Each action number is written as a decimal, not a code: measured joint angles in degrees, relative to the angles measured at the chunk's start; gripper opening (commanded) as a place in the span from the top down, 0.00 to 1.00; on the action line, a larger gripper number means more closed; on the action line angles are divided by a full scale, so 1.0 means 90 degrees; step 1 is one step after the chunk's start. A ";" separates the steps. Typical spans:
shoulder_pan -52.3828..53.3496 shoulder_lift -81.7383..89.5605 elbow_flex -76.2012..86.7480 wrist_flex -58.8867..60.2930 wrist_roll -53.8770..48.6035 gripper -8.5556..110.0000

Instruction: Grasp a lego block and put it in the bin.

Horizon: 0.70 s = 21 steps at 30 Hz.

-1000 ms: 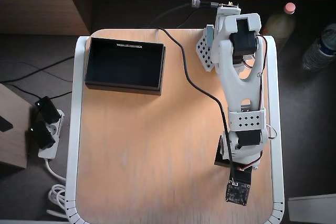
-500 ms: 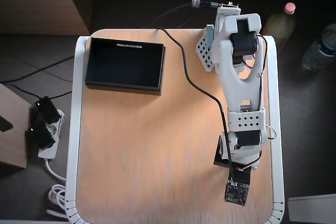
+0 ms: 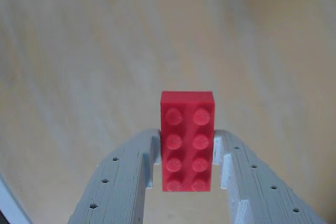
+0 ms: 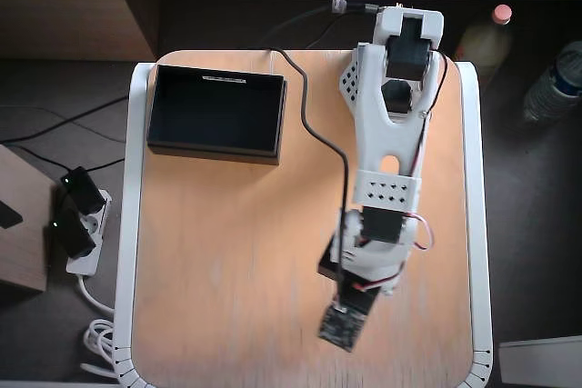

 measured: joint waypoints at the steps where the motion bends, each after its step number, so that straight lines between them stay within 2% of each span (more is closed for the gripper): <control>1: 0.0195 0.0049 -0.0068 0.0078 0.0029 0.93; 21: 0.4082 0.0908 -0.0762 0.1543 0.0723 0.93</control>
